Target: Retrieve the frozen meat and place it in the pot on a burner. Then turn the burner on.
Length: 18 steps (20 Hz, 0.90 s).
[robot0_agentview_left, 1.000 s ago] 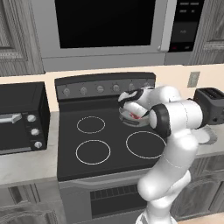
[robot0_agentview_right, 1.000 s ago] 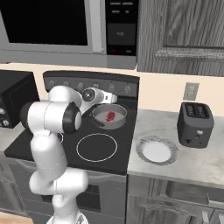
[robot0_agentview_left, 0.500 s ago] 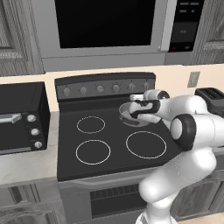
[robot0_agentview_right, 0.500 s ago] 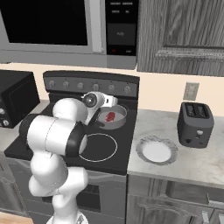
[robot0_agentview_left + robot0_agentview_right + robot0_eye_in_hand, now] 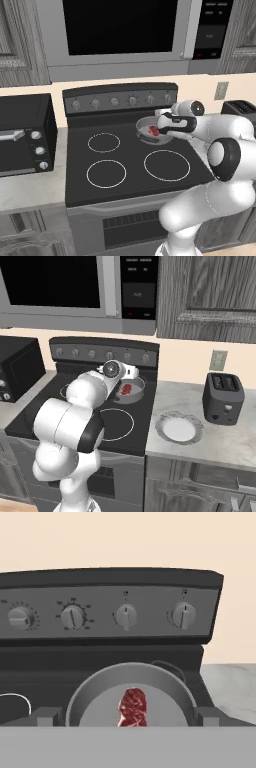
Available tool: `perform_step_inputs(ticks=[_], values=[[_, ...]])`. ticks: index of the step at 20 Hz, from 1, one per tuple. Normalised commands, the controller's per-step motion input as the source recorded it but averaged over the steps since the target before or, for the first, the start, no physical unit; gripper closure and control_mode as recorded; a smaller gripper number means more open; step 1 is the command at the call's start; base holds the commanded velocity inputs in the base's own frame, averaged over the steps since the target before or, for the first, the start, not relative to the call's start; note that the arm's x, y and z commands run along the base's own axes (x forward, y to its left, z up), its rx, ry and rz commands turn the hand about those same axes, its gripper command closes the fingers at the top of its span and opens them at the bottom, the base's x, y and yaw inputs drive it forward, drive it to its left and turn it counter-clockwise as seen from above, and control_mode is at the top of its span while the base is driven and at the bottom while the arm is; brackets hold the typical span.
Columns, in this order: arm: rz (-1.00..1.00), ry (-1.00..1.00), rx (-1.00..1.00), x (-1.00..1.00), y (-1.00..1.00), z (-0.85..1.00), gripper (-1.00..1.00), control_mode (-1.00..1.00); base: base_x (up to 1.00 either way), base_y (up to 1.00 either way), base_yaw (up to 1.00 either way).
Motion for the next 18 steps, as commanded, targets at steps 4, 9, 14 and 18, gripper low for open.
perform_step_inputs(ticks=[4,9,14,18], values=[[0.00,0.28,0.00,0.00,0.00,0.00,-1.00,-1.00,0.00,0.00,0.00],[0.00,0.17,0.00,-0.01,0.00,0.00,-1.00,-1.00,0.00,0.00,0.00],[0.00,-0.04,-0.01,0.00,0.00,0.00,-1.00,-1.00,0.00,0.00,0.00],[0.00,-0.13,-0.02,0.00,0.00,0.00,-1.00,-1.00,0.00,0.00,0.00]])
